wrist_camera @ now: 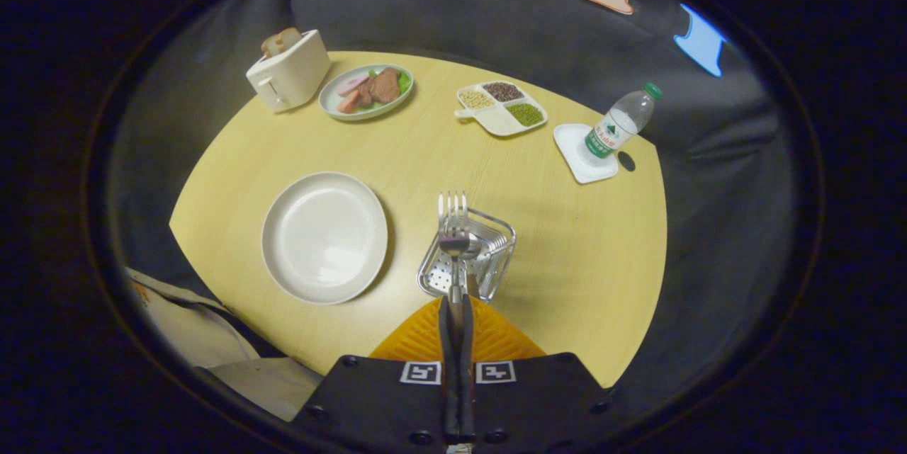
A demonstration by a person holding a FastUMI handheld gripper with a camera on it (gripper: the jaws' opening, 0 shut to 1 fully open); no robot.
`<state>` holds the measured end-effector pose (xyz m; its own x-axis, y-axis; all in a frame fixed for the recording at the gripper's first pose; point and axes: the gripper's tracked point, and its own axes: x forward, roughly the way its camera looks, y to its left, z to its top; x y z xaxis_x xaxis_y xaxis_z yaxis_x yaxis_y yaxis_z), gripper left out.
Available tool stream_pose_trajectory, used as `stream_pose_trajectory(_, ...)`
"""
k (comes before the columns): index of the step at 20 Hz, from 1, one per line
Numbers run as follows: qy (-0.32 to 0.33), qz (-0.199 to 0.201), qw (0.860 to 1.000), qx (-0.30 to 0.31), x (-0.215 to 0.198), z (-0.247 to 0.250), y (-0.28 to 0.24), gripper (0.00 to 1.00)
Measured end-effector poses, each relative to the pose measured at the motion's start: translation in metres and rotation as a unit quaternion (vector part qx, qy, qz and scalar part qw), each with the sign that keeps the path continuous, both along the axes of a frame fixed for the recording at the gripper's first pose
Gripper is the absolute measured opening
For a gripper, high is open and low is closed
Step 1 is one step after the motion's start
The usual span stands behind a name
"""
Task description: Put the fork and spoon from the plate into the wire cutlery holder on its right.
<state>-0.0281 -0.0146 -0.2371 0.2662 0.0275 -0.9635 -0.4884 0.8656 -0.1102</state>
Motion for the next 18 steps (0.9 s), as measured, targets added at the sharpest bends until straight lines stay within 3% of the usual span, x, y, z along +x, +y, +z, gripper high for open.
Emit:
stream_pose_trajectory(6, 0.04, -0.016, 0.999, -0.01, -0.002, -0.005, -0.012, 0.04)
stream_pose_trajectory(14, 0.039, -0.015, 0.999, -0.021, 0.0, -0.007, -0.015, 0.08)
stream_pose_trajectory(18, 0.02, -0.027, 0.999, -0.013, 0.005, -0.003, -0.015, 0.2)
